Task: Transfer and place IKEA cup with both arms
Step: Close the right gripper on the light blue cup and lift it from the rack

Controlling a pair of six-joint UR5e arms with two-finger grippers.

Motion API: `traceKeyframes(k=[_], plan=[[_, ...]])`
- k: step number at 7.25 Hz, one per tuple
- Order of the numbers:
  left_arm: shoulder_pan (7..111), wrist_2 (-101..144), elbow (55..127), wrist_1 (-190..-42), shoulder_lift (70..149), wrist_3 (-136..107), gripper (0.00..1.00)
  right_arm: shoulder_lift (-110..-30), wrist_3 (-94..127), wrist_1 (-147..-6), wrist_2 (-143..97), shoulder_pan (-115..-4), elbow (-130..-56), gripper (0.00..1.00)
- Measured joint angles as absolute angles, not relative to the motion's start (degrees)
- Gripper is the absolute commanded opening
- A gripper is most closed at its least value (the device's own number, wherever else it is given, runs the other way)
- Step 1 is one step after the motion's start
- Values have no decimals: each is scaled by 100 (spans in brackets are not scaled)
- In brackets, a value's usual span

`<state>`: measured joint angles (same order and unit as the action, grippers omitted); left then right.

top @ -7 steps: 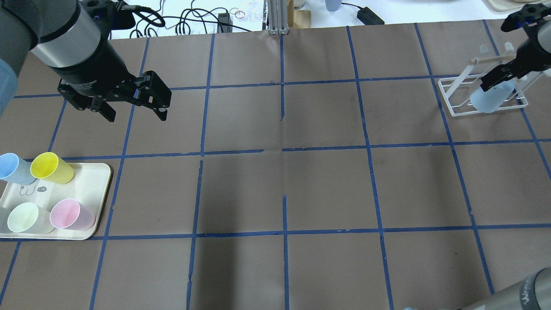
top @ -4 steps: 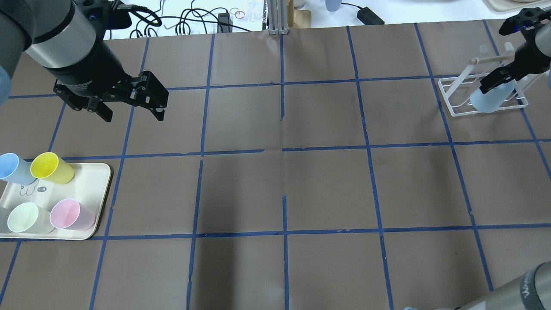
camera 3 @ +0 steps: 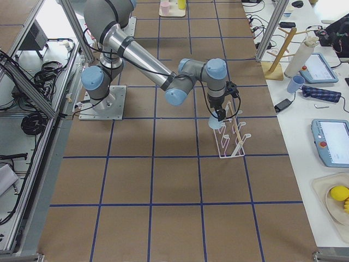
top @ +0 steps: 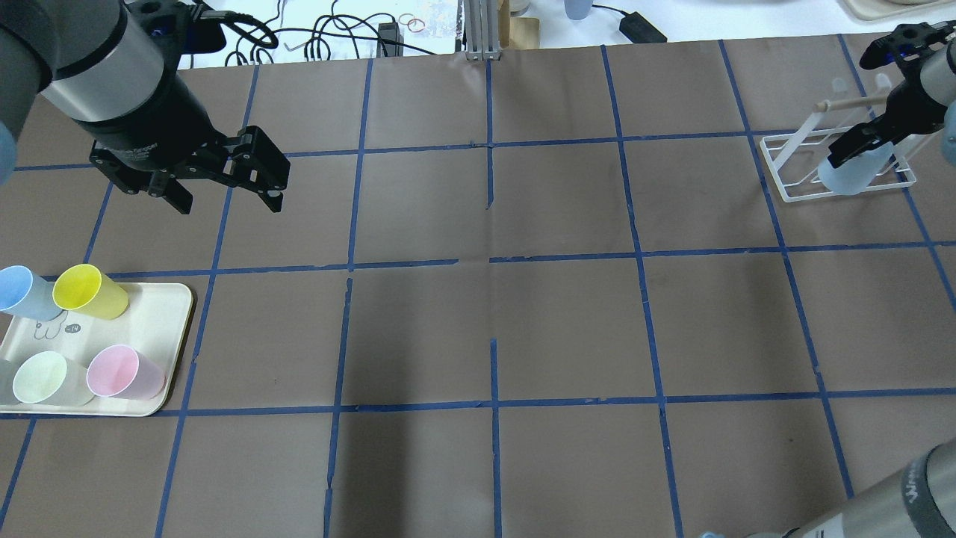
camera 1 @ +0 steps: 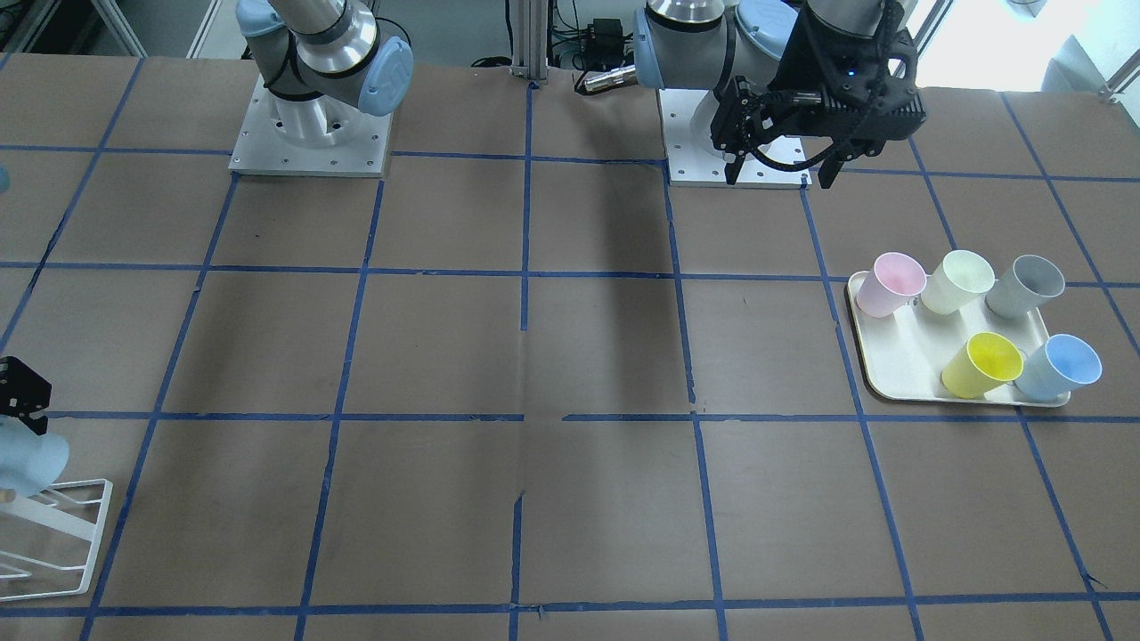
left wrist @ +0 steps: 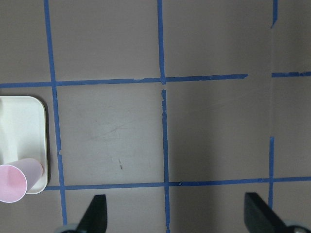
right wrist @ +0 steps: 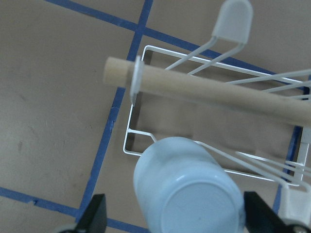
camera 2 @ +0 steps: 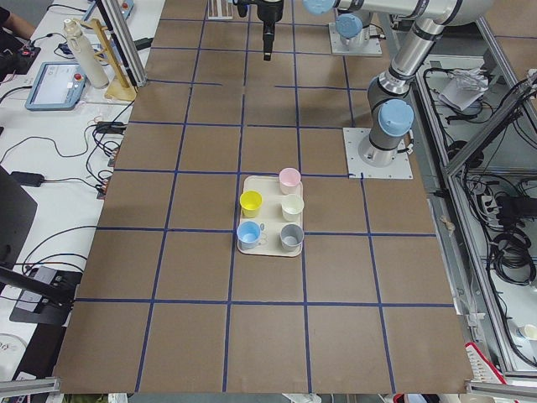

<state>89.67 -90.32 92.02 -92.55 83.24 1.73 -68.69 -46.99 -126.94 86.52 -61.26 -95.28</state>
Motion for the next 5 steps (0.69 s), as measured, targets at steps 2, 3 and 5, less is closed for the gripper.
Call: traceKeyframes(k=[2,3,5], plan=[[8970,-9040,9173,-9255,8313,174,100,-6825,-4696,-12705,8687,-6122,-9527,98],[8973,-9025,9170,-9255,8310,170,100,-6819,-4697,-12703,8695,-6122,-9527,86],[8973,-9032,9181,-9255,8294,167,100,-6821,-4692,-12701,8706,-6123,-9527,59]])
